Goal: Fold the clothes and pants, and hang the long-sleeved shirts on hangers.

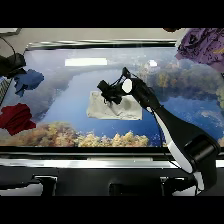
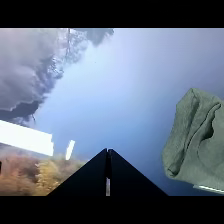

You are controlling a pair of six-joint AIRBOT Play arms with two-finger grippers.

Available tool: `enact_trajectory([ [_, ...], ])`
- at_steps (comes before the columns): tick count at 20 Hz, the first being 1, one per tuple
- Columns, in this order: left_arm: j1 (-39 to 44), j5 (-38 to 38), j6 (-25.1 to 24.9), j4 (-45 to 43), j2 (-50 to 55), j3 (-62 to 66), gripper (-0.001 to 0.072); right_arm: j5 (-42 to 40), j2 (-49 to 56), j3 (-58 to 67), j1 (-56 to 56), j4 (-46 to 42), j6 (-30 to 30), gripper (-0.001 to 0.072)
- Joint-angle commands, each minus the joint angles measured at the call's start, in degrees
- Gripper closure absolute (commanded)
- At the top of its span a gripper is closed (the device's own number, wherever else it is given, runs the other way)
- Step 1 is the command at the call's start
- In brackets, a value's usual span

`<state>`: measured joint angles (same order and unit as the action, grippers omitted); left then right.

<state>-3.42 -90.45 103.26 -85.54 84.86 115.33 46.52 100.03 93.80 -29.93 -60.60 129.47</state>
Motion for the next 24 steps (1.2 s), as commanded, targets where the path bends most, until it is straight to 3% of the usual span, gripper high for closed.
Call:
enact_trajectory([
  [1, -0.1, 0.0, 0.0, 0.0, 0.3, -0.1, 0.0689, 0.3, 1.4, 0.0, 0.0, 2.3, -1.4, 0.0621],
  [3, -0.1, 0.0, 0.0, 0.0, 0.3, -0.1, 0.0690, 1.7, 1.6, 0.0, -0.1, 3.5, -2.9, 0.0618],
  [4, -0.1, 0.0, 0.0, 0.0, 0.3, -0.1, 0.0689, 2.1, 1.6, 0.0, -0.5, 3.6, -3.9, 0.0552],
  [5, -0.1, 0.0, 0.0, 0.0, 0.3, -0.1, 0.0689, 2.5, 1.6, 0.0, -1.1, 4.1, -5.1, 0.0414],
  [8, -0.1, 0.0, 0.0, 0.0, 0.3, -0.1, 0.0689, 4.3, 0.8, 0.1, -1.0, 8.7, -10.7, 0.0181],
  [9, -0.1, 0.0, 0.0, 0.0, 0.3, -0.1, 0.0689, 5.1, -0.3, 0.1, -0.1, 9.1, -12.2, 0.0158],
  [14, -0.1, -0.1, 0.2, 0.0, 0.3, -0.1, 0.0689, 12.8, -8.8, 0.1, 14.5, 9.0, -16.5, 0.0156],
  [19, -0.1, 0.0, 0.2, 0.0, 0.3, -0.1, 0.0689, 29.8, -10.9, -0.2, 38.2, 9.3, -30.4, 0.0109],
  [24, -0.1, 0.5, 0.2, 0.0, 0.3, -0.1, 0.0689, 34.6, -5.7, -8.6, 48.4, 13.7, -45.9, 0.0136],
])
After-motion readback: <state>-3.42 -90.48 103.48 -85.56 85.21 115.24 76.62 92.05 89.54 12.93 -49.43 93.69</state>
